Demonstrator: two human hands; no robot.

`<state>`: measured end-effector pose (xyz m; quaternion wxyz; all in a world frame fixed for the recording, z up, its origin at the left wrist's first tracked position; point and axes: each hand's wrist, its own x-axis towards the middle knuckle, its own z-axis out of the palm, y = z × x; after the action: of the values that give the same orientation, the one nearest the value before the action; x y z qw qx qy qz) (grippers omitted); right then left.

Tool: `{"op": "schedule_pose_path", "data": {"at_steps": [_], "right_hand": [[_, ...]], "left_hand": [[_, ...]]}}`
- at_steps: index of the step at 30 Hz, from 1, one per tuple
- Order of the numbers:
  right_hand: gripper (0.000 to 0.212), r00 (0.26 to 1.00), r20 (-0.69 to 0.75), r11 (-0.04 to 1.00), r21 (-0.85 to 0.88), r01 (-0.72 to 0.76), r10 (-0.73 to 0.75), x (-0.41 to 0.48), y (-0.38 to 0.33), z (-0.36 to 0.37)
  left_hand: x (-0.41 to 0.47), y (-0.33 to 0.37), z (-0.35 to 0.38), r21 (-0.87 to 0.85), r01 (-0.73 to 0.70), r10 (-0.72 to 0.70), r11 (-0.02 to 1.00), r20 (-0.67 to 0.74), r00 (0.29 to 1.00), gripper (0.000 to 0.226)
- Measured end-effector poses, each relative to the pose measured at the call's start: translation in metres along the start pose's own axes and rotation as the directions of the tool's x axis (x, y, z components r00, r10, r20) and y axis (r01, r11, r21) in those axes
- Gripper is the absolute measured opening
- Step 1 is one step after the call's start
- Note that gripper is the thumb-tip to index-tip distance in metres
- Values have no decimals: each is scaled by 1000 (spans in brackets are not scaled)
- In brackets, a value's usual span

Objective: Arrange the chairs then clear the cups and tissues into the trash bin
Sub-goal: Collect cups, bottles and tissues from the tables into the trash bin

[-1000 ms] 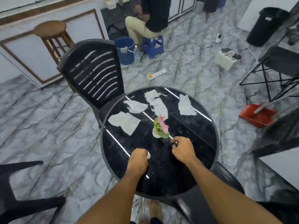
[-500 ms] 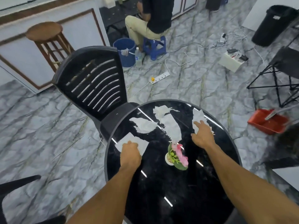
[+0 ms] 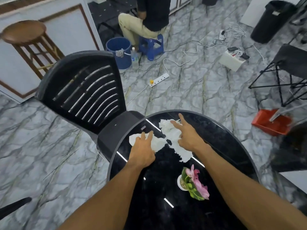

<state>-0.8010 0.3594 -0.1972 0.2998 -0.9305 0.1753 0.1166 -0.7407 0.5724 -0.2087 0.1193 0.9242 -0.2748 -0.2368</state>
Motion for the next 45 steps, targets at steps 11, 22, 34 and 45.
{"op": "schedule_pose_path", "data": {"at_steps": [11,22,34,45], "right_hand": [[35,995,49,934,-351,-62,84,-2,8,12],[33,861,-325,917,212,-337,392,-134,55,-80],[16,455,-653,795,514,-321,605,-482,156,-135],[23,18,-595,566,755,-331,804,-856,229,-81]], "left_hand": [[6,0,19,-158,-136,115,978,-136,984,31],[-17,135,-56,-231,-336,309,913,-147,940,38],[-224,418,34,-251,-695,714,674,-20,700,15],[-489,628,193,-318,-917,967,240,158,199,14]]}}
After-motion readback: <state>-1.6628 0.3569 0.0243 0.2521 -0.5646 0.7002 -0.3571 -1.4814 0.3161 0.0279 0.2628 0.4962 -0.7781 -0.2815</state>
